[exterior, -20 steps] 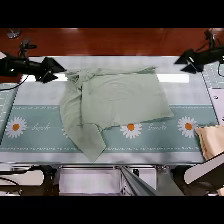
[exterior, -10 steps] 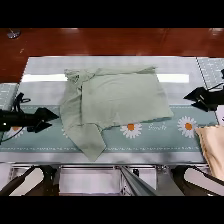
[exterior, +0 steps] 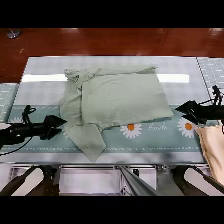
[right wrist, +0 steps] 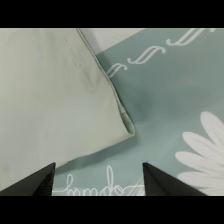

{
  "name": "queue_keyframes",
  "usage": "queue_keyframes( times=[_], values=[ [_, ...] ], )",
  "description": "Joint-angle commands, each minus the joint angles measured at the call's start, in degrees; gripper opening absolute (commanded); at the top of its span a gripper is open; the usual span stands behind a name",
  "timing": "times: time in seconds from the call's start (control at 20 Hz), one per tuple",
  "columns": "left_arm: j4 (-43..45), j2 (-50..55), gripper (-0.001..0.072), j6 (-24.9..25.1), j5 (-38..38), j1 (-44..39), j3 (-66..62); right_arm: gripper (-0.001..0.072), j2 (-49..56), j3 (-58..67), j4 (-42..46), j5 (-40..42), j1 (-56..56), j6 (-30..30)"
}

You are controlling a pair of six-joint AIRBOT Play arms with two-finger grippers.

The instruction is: Fold the shirts.

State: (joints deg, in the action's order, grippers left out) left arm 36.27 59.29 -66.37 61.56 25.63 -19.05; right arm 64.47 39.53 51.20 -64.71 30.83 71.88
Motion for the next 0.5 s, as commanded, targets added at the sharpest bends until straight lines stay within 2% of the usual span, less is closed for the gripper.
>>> queue_keyframes(
  times=[0.0, 0.2, 0.25, 0.3, 0.35, 0.45],
  values=[
    [-2.5, 1.5, 0.0700, 0.1, -5.5, -7.8, 0.7, 0.0629, -0.2, -0.7, -1.3, 0.4, 0.0, -0.2],
    [-9.1, 4.3, 0.0697, 1.1, -9.1, -12.3, 0.7, 0.0629, -0.2, -0.7, -1.5, 1.4, 0.0, 0.2],
    [-9.3, 4.9, 0.0530, 1.5, -9.0, -12.7, 0.2, 0.0629, -0.2, -0.7, -1.4, 1.6, 0.0, 0.3],
    [-9.3, 5.2, 0.0069, 3.4, -8.2, -12.7, -0.3, 0.0629, -0.2, -0.7, -1.4, 1.6, 0.0, 0.4],
    [-9.3, 5.3, 0.0026, 4.2, -7.6, -12.7, -1.0, 0.0629, -0.2, -0.7, -1.2, 1.6, 0.1, 0.5],
    [-9.3, 5.2, 0.0026, 4.2, -6.8, -12.5, -2.7, 0.0629, -0.1, -0.7, 1.3, 1.9, 0.0, 1.7]
  ],
)
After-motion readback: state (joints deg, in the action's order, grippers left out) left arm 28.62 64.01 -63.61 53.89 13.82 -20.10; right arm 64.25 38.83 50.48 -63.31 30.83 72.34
